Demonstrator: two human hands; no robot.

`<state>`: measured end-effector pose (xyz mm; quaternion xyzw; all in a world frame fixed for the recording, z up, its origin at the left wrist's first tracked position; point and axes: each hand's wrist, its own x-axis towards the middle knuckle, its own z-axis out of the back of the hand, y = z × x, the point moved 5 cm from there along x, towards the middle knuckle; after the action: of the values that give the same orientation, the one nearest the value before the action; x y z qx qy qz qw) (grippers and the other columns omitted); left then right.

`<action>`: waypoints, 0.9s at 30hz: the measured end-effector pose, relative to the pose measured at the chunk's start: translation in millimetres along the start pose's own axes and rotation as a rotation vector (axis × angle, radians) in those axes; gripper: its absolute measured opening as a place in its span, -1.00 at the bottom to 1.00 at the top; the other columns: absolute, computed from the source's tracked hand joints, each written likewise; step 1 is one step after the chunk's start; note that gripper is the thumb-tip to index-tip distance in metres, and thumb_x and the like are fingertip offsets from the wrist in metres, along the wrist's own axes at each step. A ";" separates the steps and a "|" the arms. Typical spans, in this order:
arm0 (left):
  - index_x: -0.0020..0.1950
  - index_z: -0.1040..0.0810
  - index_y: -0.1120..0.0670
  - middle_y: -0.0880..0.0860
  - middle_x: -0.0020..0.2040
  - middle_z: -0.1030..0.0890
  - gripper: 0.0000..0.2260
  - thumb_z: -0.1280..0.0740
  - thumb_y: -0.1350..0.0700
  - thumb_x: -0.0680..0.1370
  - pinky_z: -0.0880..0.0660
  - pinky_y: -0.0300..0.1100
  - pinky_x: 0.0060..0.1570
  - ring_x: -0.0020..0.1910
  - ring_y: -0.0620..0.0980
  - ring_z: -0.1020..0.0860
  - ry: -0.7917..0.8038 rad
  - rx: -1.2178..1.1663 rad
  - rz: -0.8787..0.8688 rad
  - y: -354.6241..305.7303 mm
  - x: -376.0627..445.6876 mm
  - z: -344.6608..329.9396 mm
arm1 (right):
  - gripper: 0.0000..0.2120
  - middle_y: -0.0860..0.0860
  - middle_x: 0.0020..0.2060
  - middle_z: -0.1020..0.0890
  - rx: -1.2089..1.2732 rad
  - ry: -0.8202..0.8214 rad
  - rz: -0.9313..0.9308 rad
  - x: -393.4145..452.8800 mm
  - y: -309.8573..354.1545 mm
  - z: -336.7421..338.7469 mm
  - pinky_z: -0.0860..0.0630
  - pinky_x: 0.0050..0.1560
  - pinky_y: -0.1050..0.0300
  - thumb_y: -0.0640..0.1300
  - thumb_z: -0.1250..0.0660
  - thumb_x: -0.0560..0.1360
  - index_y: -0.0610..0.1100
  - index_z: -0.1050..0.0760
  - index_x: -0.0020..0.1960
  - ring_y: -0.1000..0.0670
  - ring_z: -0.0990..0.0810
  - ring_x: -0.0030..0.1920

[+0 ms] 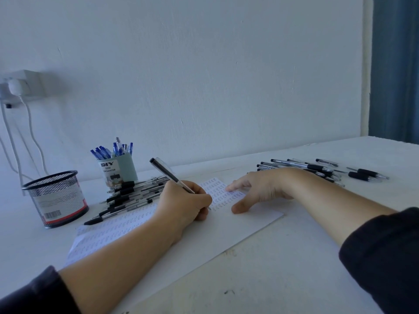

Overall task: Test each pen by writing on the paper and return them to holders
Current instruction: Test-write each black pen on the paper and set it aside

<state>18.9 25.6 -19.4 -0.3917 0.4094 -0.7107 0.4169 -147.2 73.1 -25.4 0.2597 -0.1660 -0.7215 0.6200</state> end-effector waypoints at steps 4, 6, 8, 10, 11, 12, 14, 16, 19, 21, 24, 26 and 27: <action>-0.27 -0.55 0.28 0.12 -0.51 -0.53 -0.94 -0.35 0.41 0.36 -0.51 -0.27 -0.48 -0.59 -0.04 -0.47 -0.007 -0.008 0.004 -0.1 -0.1 0.2 | -0.31 0.11 0.49 -0.22 -0.003 -0.006 0.001 -1.4 0.3 0.5 -0.10 0.46 0.10 0.08 -0.48 0.37 0.15 -0.30 0.44 0.04 -0.19 0.48; -0.28 -0.55 0.28 0.11 -0.52 -0.53 -0.94 -0.36 0.40 0.37 -0.51 -0.27 -0.48 -0.59 -0.04 -0.47 -0.007 -0.009 0.004 -0.1 -0.7 0.7 | -0.31 0.11 0.49 -0.22 -0.003 -0.008 0.000 -1.3 0.3 0.2 -0.10 0.46 0.10 0.08 -0.48 0.37 0.15 -0.30 0.44 0.04 -0.19 0.48; -0.29 -0.55 0.27 0.10 -0.53 -0.53 -0.93 -0.36 0.39 0.37 -0.51 -0.27 -0.48 -0.59 -0.04 -0.47 -0.002 -0.001 0.003 -0.3 -1.4 0.5 | -0.31 0.11 0.49 -0.22 0.002 -0.010 -0.001 -1.3 0.1 0.3 -0.09 0.46 0.10 0.08 -0.49 0.37 0.15 -0.30 0.44 0.04 -0.19 0.48; -0.30 -0.55 0.25 0.10 -0.54 -0.53 -0.93 -0.36 0.38 0.36 -0.51 -0.25 -0.46 -0.58 -0.03 -0.47 0.002 0.018 0.003 -0.5 -1.5 0.2 | -0.31 0.11 0.49 -0.22 0.005 -0.007 -0.001 -1.0 0.0 0.4 -0.09 0.46 0.09 0.08 -0.49 0.37 0.15 -0.30 0.44 0.04 -0.19 0.48; -0.31 -0.55 0.25 0.10 -0.54 -0.53 -0.93 -0.36 0.38 0.36 -0.51 -0.25 -0.45 -0.57 -0.03 -0.48 0.003 0.026 0.002 -0.6 -1.4 0.3 | -0.31 0.11 0.49 -0.22 0.007 -0.005 0.000 -0.9 0.0 0.3 -0.10 0.47 0.09 0.07 -0.48 0.37 0.15 -0.30 0.44 0.04 -0.19 0.48; -0.31 -0.55 0.25 0.10 -0.54 -0.53 -0.93 -0.36 0.38 0.36 -0.51 -0.24 -0.45 -0.57 -0.02 -0.48 0.004 0.029 0.003 -0.7 -1.3 0.2 | -0.31 0.11 0.49 -0.22 0.007 -0.005 -0.001 -0.8 0.1 0.3 -0.10 0.47 0.09 0.07 -0.48 0.37 0.15 -0.30 0.43 0.04 -0.19 0.48; -0.30 -0.55 0.26 0.10 -0.54 -0.53 -0.94 -0.36 0.38 0.36 -0.50 -0.24 -0.44 -0.57 -0.02 -0.47 0.004 0.028 0.007 -0.8 -1.3 0.2 | -0.31 0.11 0.49 -0.23 0.008 -0.005 -0.002 -0.6 -0.2 0.2 -0.10 0.46 0.09 0.07 -0.49 0.37 0.15 -0.31 0.43 0.04 -0.20 0.48; -0.30 -0.55 0.25 0.10 -0.54 -0.53 -0.93 -0.36 0.38 0.36 -0.50 -0.24 -0.44 -0.58 -0.02 -0.47 0.000 0.025 0.010 -0.9 -1.4 0.2 | -0.31 0.11 0.49 -0.23 0.004 -0.007 0.000 -0.5 -0.4 0.0 -0.11 0.46 0.10 0.07 -0.49 0.36 0.16 -0.31 0.43 0.04 -0.20 0.47; -0.33 -0.53 0.24 0.10 -0.54 -0.52 -0.91 -0.35 0.38 0.35 -0.49 -0.24 -0.44 -0.59 -0.03 -0.46 -0.005 0.032 0.007 -1.5 -1.7 0.4 | -0.31 0.11 0.49 -0.23 0.004 -0.012 -0.002 -0.6 -0.9 0.2 -0.10 0.46 0.10 0.08 -0.49 0.36 0.16 -0.31 0.43 0.04 -0.19 0.48; -0.33 -0.53 0.24 0.11 -0.54 -0.52 -0.91 -0.35 0.39 0.35 -0.48 -0.26 -0.46 -0.60 -0.03 -0.45 0.000 0.025 0.006 -2.2 -2.4 0.3 | -0.31 0.11 0.49 -0.22 0.004 -0.010 -0.003 -0.2 -1.1 0.1 -0.09 0.46 0.09 0.08 -0.49 0.36 0.17 -0.31 0.43 0.04 -0.19 0.48; -0.32 -0.54 0.25 0.12 -0.53 -0.53 -0.91 -0.35 0.39 0.36 -0.48 -0.26 -0.46 -0.59 -0.03 -0.45 0.011 0.029 0.001 -2.5 -3.8 -0.5 | -0.31 0.11 0.49 -0.22 0.003 -0.008 -0.006 0.2 -1.3 0.2 -0.09 0.47 0.08 0.08 -0.49 0.36 0.17 -0.31 0.43 0.03 -0.19 0.48; -0.32 -0.54 0.25 0.12 -0.53 -0.53 -0.92 -0.35 0.38 0.36 -0.48 -0.25 -0.45 -0.59 -0.02 -0.46 0.007 0.033 0.002 -2.3 -3.7 -0.4 | -0.31 0.10 0.49 -0.23 0.003 -0.008 -0.006 -0.1 -0.9 0.2 -0.10 0.47 0.08 0.08 -0.49 0.36 0.16 -0.31 0.43 0.03 -0.19 0.48; -0.33 -0.54 0.25 0.12 -0.53 -0.53 -0.91 -0.35 0.38 0.36 -0.49 -0.25 -0.45 -0.59 -0.02 -0.46 0.005 0.034 0.002 -2.3 -3.3 -0.2 | -0.31 0.11 0.49 -0.23 0.001 -0.009 -0.005 -0.3 -0.7 0.2 -0.10 0.47 0.09 0.08 -0.49 0.36 0.16 -0.31 0.43 0.04 -0.20 0.48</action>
<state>19.3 29.4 -18.1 -0.3824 0.3986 -0.7180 0.4235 -147.8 73.5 -25.6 0.2574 -0.1684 -0.7240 0.6174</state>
